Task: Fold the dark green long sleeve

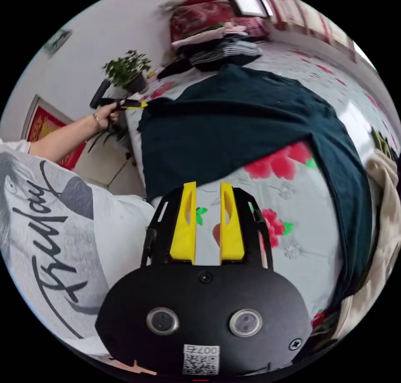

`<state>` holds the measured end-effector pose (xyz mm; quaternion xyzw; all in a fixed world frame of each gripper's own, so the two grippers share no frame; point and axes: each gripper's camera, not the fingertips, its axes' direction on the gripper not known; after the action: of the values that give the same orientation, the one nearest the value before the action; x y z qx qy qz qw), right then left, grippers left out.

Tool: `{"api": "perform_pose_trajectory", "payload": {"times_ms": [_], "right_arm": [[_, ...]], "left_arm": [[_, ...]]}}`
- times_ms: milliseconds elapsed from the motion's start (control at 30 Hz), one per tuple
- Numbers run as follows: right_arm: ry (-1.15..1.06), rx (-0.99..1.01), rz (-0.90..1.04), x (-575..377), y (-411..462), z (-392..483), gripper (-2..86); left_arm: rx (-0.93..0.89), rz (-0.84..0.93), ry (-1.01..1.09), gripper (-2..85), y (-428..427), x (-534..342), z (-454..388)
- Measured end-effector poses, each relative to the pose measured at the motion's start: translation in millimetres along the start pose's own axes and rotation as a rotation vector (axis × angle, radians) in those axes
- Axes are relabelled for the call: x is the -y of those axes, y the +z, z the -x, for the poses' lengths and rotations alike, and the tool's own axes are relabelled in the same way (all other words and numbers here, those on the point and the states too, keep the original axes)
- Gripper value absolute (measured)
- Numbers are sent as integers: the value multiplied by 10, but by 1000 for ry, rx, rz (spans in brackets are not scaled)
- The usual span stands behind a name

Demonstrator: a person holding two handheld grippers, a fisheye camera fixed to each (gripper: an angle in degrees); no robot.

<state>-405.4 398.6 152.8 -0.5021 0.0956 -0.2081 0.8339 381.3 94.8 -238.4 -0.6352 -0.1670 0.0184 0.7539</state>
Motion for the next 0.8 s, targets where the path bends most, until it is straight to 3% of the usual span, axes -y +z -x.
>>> {"api": "perform_pose_trajectory", "payload": {"times_ms": [167, 233, 333, 500, 633, 733, 800], "right_arm": [[-359, -16, 221, 568, 747, 924, 60], [-400, -28, 315, 608, 1046, 1103, 54], [-474, -162, 218, 338, 1082, 1234, 35], [-291, -163, 308, -62, 870, 1015, 7], [-158, -249, 407, -525, 673, 905, 5], [68, -238, 484, -768, 521, 711, 6], [270, -139, 410, -860, 288, 577, 9]], "left_arm": [[129, 112, 17, 9, 389, -61, 6], [70, 138, 26, -2, 336, -5, 147], [-11, 120, 44, -8, 84, 82, 457], [28, -21, 44, -9, -767, 345, 1126], [80, -297, -229, -6, -1718, 581, 2141], [126, -337, -318, 4, -1767, 677, 2639], [113, -284, -311, 34, -1551, 711, 2764]]}}
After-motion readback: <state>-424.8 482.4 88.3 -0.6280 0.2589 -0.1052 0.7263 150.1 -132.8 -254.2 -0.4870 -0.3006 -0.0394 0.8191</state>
